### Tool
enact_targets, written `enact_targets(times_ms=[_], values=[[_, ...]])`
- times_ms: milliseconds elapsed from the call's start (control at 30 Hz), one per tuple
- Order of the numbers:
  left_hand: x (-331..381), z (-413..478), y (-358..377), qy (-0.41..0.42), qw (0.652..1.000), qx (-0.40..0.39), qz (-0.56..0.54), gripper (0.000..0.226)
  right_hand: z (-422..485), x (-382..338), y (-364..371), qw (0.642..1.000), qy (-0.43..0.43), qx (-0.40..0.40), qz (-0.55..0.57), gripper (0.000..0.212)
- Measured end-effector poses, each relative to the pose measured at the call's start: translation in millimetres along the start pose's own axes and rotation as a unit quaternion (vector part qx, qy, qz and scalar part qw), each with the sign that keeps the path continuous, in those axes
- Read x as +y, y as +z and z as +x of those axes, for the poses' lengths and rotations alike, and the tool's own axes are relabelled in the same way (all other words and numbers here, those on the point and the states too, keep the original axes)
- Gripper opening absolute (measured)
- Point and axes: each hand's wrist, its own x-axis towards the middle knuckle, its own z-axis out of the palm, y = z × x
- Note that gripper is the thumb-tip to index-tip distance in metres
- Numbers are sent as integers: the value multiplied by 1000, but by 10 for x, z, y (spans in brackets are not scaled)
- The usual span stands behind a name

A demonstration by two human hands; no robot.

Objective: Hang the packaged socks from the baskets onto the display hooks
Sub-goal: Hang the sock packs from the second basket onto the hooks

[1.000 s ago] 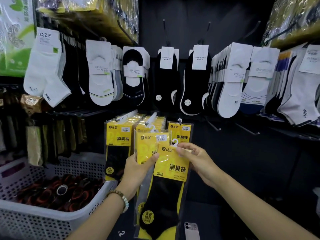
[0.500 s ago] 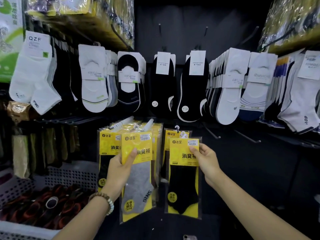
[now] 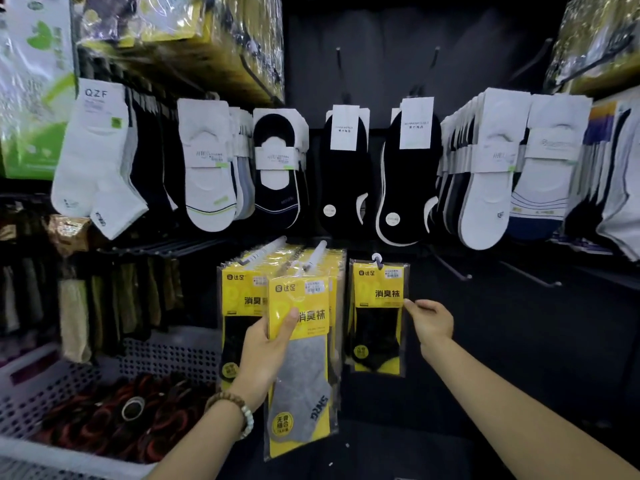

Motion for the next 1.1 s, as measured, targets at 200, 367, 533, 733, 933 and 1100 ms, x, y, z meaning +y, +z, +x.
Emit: enact_targets(times_ms=[200,367,533,733,933,1100], values=[[-28,-109,266,-38,997,-37,-58,32,-497,-58,-216,972,-29,-233,13,21],[25,-243,626,-29,994,-80,-68,34,-856,-111,-288,939,-35,-339,37,24],[17,-286,847,-19,993,-95,-70,38,-843,-95,-419,966,-79,-233,79,11],[-9,-191,959,-40,990,-133,-19,55,-621,-262,-377,982,-112,-148,42,8],[-27,37,983,-57,991,-118,4,62,-404,-303,-55,983,-105,-149,-26,12],[-193,165,1045,-63,991,-116,21,65,-193,-166,55,992,-26,-123,-7,17]])
